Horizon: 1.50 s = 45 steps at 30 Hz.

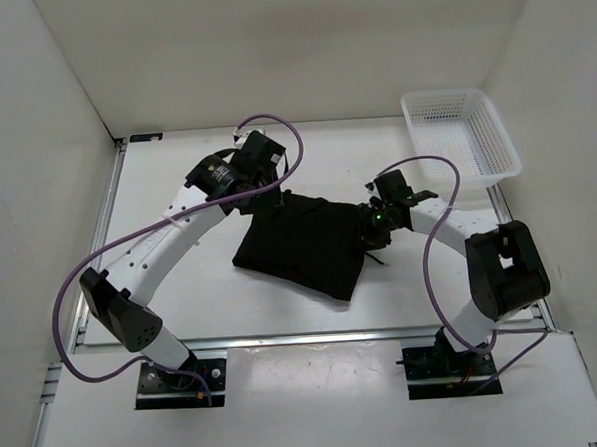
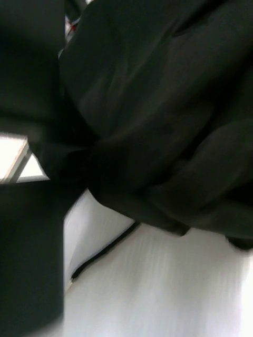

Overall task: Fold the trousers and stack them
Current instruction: Fold the trousers

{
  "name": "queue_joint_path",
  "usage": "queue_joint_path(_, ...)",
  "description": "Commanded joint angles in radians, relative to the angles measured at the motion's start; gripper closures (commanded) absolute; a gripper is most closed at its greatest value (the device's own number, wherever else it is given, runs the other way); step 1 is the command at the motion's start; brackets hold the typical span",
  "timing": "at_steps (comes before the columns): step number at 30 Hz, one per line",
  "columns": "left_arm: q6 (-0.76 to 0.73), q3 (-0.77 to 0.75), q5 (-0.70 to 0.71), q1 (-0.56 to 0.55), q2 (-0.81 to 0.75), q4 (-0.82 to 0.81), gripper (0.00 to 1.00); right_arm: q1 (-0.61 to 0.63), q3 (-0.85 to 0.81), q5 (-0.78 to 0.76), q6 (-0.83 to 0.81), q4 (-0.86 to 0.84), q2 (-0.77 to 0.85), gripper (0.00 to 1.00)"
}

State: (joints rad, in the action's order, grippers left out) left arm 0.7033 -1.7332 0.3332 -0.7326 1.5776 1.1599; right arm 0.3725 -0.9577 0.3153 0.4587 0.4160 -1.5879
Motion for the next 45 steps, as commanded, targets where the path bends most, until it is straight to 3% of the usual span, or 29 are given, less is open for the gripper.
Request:
queue_joint_path(1, -0.007, 0.008, 0.009, -0.002, -0.030, 0.004, 0.47, 0.057, -0.059, -0.039, 0.009, -0.042, 0.017, 0.74)
queue_joint_path(4, -0.007, 0.008, -0.009, -0.002, -0.030, 0.004, 0.47, 0.108, -0.121, -0.188, 0.018, 0.061, 0.069, 0.99)
queue_joint_path(11, -0.016, -0.032, -0.010, -0.002, -0.030, 0.014, 0.47, 0.169, -0.278, -0.295, 0.018, 0.225, 0.129, 1.00)
queue_joint_path(19, -0.025, -0.065, -0.019, -0.002, -0.030, 0.023, 0.47, 0.134, -0.507, -0.323, -0.032, 0.288, -0.016, 1.00)
queue_joint_path(22, -0.038, -0.074, -0.031, -0.002, -0.018, 0.023, 0.44, 0.111, -0.518, -0.300, -0.032, 0.297, -0.082, 1.00)
queue_joint_path(25, -0.047, -0.074, -0.052, -0.002, 0.002, 0.023, 0.36, 0.083, -0.487, -0.349, -0.032, 0.273, -0.106, 0.62)
queue_joint_path(26, -0.047, -0.063, -0.062, -0.002, 0.002, 0.011, 0.30, 0.083, -0.477, -0.349, -0.032, 0.273, -0.106, 0.23)
queue_joint_path(27, -0.062, -0.054, -0.074, -0.002, 0.015, -0.008, 0.25, 0.069, -0.477, -0.349, -0.032, 0.273, -0.092, 0.10)
queue_joint_path(28, -0.071, -0.034, -0.097, -0.002, 0.015, -0.008, 0.20, 0.069, -0.464, -0.366, -0.032, 0.264, -0.052, 0.02)
queue_joint_path(31, -0.114, 0.024, -0.155, -0.002, 0.047, -0.086, 0.14, 0.069, -0.479, -0.464, -0.045, 0.319, 0.018, 0.00)
queue_joint_path(33, -0.123, 0.070, -0.178, -0.002, 0.108, -0.115, 0.24, 0.069, -0.480, -0.498, -0.045, 0.357, 0.057, 0.04)
queue_joint_path(34, -0.137, 0.083, -0.178, -0.002, 0.131, -0.130, 0.36, 0.069, -0.480, -0.498, -0.045, 0.357, 0.099, 0.06)
queue_joint_path(35, -0.149, 0.096, -0.189, -0.002, 0.157, -0.156, 0.42, 0.069, -0.443, -0.512, -0.045, 0.357, 0.121, 0.09)
queue_joint_path(39, -0.168, 0.118, -0.174, 0.007, 0.284, -0.190, 0.63, 0.089, -0.327, -0.521, 0.033, 0.357, 0.212, 0.56)
queue_joint_path(40, -0.168, 0.136, -0.174, 0.007, 0.314, -0.204, 0.65, 0.089, -0.296, -0.489, 0.046, 0.337, 0.235, 0.76)
queue_joint_path(42, -0.179, 0.199, -0.195, 0.007, 0.324, -0.239, 0.73, 0.124, -0.204, -0.429, 0.064, 0.299, 0.247, 0.84)
queue_joint_path(45, -0.153, 0.283, -0.215, 0.007, 0.325, -0.281, 0.74, 0.181, -0.112, -0.377, 0.107, 0.218, 0.206, 0.87)
